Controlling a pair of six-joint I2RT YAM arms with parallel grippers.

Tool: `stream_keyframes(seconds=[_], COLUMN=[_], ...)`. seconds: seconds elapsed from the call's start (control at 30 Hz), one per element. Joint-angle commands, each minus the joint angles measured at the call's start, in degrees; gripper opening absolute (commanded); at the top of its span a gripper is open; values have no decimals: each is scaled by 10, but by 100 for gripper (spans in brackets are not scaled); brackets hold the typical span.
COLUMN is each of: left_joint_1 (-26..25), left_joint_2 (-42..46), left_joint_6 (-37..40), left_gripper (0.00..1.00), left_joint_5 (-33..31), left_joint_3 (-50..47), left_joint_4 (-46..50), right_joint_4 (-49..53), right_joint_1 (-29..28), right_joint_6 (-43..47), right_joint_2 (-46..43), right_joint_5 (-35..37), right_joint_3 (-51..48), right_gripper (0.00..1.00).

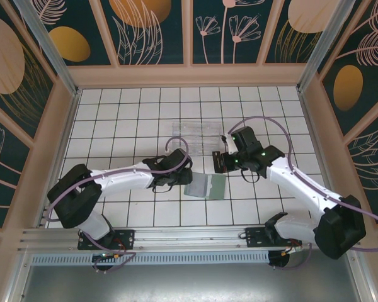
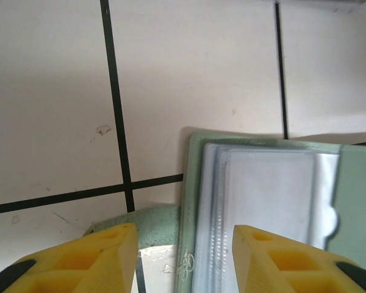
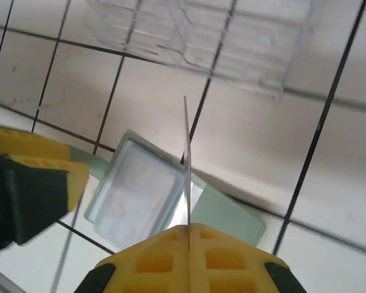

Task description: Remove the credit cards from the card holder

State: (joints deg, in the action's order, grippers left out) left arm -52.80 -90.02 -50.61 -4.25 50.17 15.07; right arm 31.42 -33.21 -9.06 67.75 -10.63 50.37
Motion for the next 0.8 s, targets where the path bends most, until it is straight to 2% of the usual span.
stream_keyframes(seconds=[0.0,0.17,0.33,0.53,0.77], left_joint_1=[7,22,44,69,81], left_joint_2=[18,29,53,72,83], left_joint_6=[10,18,26,41,46], left_gripper=[45,45,45,46,46], left_joint_5=[-19,-3,6,11,13], left_joint_3=[-4,-27,-54,-71,-83], left_joint_4=[18,6,0,-5,-15], right_joint_4=[1,54,132,211,249], right_joint_1=[-2,2,9,10,9], right_joint_6=[181,424,598,687,726], right_joint_2=[3,52,100,196,289], right_joint_5=[36,104,91,112,118], right_joint_3=[51,112,203,297,381], right_gripper=[0,0,0,0,0])
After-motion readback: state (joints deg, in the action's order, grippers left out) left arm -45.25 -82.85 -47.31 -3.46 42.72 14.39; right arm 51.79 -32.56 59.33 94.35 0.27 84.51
